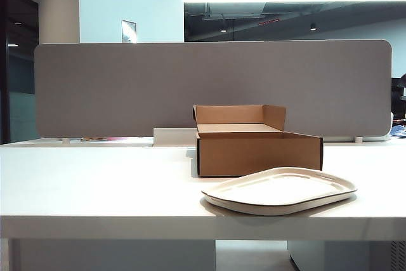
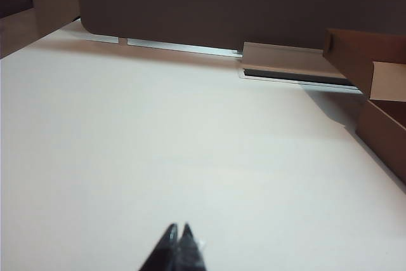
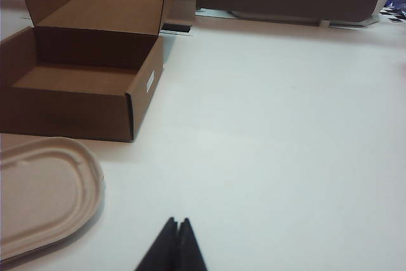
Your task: Pick up the lid and place it into the paper box.
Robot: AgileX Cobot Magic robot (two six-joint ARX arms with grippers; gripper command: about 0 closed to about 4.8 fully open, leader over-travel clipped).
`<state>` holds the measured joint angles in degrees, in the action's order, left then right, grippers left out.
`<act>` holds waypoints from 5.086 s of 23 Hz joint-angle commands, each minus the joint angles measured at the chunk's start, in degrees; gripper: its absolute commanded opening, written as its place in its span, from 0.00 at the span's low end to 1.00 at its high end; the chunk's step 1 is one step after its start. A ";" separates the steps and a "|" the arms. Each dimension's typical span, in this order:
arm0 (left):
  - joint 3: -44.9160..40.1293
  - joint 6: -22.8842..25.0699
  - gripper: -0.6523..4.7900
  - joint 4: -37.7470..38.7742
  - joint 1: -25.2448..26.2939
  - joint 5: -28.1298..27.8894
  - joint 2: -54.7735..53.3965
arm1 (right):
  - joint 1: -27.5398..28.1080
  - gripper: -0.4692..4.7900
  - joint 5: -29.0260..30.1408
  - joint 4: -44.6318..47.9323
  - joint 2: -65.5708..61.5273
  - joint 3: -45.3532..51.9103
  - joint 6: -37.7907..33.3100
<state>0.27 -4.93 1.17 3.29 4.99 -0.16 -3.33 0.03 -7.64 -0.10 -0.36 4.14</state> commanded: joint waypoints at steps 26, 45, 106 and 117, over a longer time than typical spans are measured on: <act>0.17 0.00 0.12 -0.42 0.02 0.22 -0.07 | -0.15 0.08 4.07 2.43 0.11 0.31 -12.28; 0.17 0.00 0.12 -0.37 0.02 0.37 -0.07 | -0.24 0.21 5.66 0.68 -5.66 -13.16 -16.28; 4.09 -3.19 0.11 7.41 -12.17 -9.99 -0.37 | -1.66 0.52 25.18 5.86 -81.46 -33.86 -13.07; 1.79 -3.19 0.11 7.30 -12.17 -10.36 -0.35 | -1.66 0.52 24.09 11.85 -86.47 -33.97 -13.11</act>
<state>2.31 -8.49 8.82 -8.88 -5.02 -0.45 -5.04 24.18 3.03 -86.39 -34.04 -9.17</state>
